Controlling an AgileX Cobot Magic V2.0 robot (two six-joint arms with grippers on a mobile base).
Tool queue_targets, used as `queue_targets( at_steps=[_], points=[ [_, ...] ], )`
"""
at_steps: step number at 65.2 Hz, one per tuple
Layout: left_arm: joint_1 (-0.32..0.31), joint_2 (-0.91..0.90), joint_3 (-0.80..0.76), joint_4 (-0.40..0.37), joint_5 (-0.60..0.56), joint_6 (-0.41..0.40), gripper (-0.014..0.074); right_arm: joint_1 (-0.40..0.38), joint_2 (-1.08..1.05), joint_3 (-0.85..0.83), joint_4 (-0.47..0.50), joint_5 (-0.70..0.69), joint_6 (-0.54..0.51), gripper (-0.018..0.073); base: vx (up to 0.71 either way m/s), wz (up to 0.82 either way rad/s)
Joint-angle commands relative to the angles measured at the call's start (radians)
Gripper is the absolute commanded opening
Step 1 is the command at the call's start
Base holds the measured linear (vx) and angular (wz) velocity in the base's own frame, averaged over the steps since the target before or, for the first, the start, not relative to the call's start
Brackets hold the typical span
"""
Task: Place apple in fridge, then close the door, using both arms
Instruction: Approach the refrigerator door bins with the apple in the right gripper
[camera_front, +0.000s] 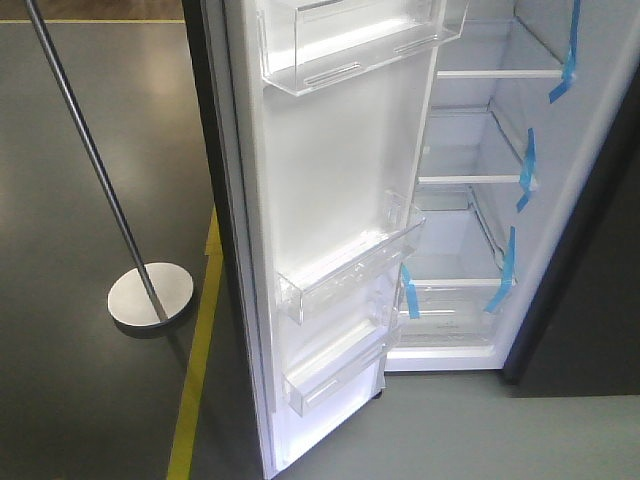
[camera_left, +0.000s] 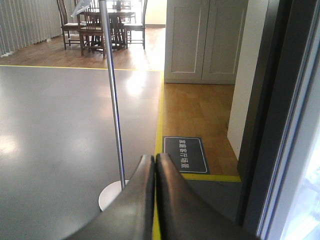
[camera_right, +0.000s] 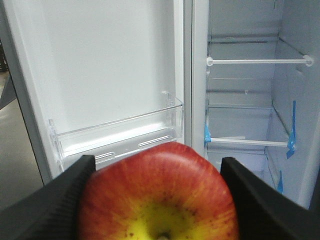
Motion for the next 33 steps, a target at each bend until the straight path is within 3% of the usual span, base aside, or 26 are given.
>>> queue_targets(
  at_steps=[1,33],
  points=[
    [-0.008,-0.013,-0.017,-0.001,-0.069,-0.009,-0.0006,0.001,0.001,-0.025,0.008,-0.082,-0.008,0.013,0.12,-0.01],
    [-0.008,-0.013,-0.017,-0.001,-0.069,-0.009,-0.0006,0.001,0.001,-0.025,0.008,-0.082,-0.008,0.013,0.1,0.01]
  ],
)
